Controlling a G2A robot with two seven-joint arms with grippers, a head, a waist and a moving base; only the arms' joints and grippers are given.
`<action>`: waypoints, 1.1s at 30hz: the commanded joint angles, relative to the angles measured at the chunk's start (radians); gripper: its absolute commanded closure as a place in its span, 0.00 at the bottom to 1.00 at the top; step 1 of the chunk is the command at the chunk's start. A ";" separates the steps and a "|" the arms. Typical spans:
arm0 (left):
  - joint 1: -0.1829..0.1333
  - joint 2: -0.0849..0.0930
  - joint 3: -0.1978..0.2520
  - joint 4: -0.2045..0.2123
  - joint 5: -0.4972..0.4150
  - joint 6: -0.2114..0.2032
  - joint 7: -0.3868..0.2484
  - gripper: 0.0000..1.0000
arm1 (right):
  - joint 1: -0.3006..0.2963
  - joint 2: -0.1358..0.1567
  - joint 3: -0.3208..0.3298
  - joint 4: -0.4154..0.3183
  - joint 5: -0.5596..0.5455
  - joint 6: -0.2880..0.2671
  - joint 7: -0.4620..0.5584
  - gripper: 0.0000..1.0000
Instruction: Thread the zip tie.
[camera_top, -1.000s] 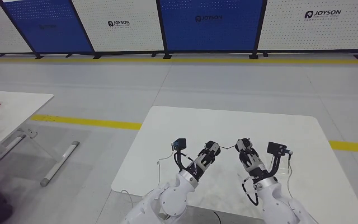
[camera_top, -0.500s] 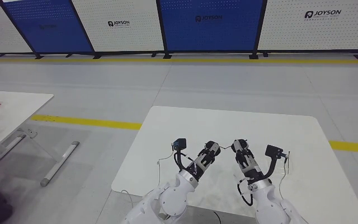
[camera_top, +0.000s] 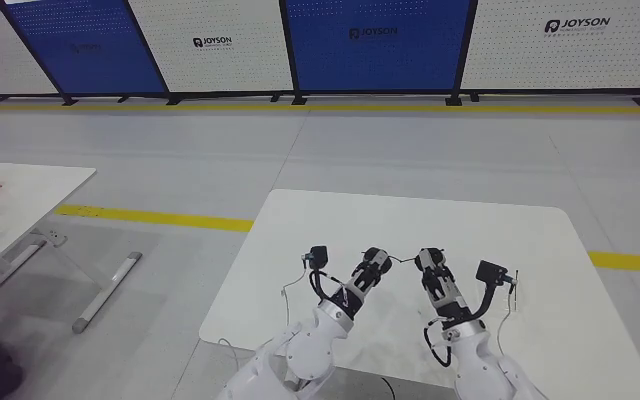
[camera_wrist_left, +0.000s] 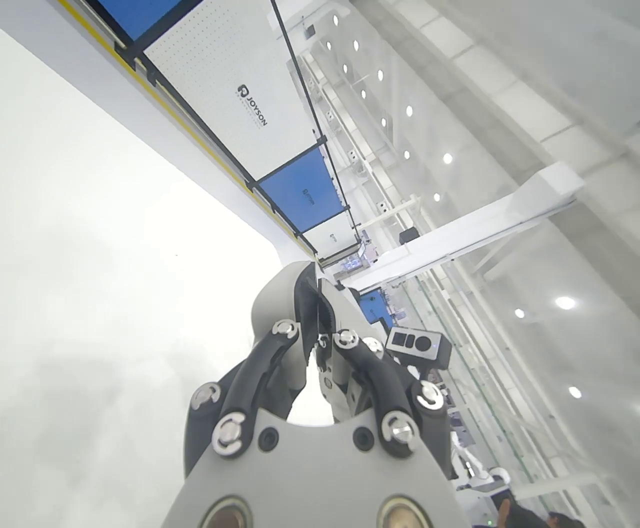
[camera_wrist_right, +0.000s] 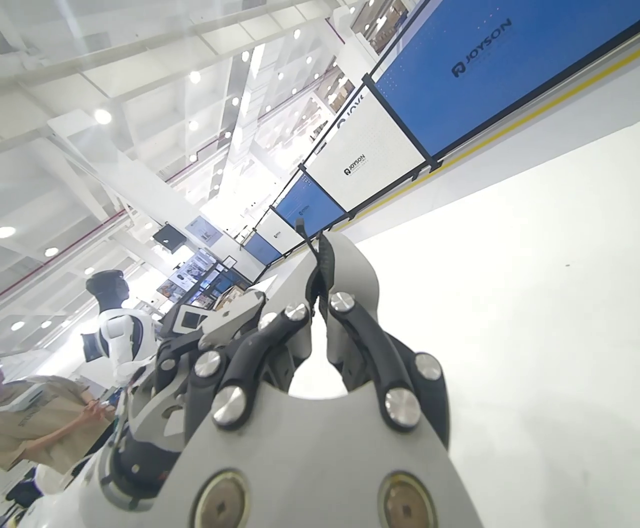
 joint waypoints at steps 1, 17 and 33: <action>-0.005 -0.005 -0.002 0.011 -0.072 -0.008 -0.015 1.00 | -0.005 -0.001 0.005 -0.005 0.003 -0.008 0.002 1.00; -0.012 -0.021 0.000 0.021 -0.213 -0.052 -0.060 1.00 | -0.009 -0.014 0.019 -0.014 -0.007 -0.009 0.012 1.00; -0.004 -0.027 -0.004 0.031 -0.188 -0.058 -0.046 1.00 | -0.024 -0.024 0.038 -0.041 -0.029 0.048 0.041 0.97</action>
